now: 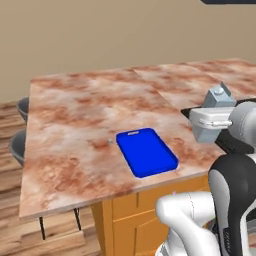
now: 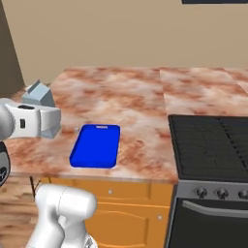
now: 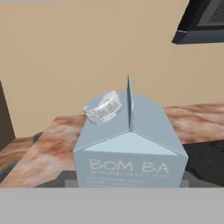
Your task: Take out the milk from the fridge and place it on the tray on the counter. Then take the sugar cube near the tray and place it in the tray.
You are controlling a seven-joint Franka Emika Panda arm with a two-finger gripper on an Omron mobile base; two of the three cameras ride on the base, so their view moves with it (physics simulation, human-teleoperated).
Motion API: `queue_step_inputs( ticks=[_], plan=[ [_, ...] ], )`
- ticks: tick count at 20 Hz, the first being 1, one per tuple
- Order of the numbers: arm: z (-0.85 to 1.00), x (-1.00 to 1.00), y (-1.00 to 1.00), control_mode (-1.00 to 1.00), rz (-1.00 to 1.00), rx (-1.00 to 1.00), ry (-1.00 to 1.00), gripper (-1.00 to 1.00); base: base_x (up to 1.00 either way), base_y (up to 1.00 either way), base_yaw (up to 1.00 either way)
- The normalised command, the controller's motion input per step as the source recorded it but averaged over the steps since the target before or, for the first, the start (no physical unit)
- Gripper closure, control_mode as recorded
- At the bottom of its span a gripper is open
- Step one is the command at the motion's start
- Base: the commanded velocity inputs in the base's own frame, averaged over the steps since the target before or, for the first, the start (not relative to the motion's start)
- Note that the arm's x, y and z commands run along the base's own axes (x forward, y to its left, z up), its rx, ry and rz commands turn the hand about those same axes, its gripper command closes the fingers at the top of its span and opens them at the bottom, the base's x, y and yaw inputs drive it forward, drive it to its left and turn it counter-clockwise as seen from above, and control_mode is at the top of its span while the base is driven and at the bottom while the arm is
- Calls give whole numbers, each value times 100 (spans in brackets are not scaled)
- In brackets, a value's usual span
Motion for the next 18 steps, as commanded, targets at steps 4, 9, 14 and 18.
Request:
queue_step_inputs(
  ticks=[4,9,14,18],
  plan=[
    [0,0,0,100,0,0,0,100,28,-42,1],
    [0,0,0,100,0,0,0,100,57,39,0],
    [0,0,0,100,0,0,0,100,29,53,0],
    [0,0,0,100,0,0,0,100,10,14,5]
  ],
)
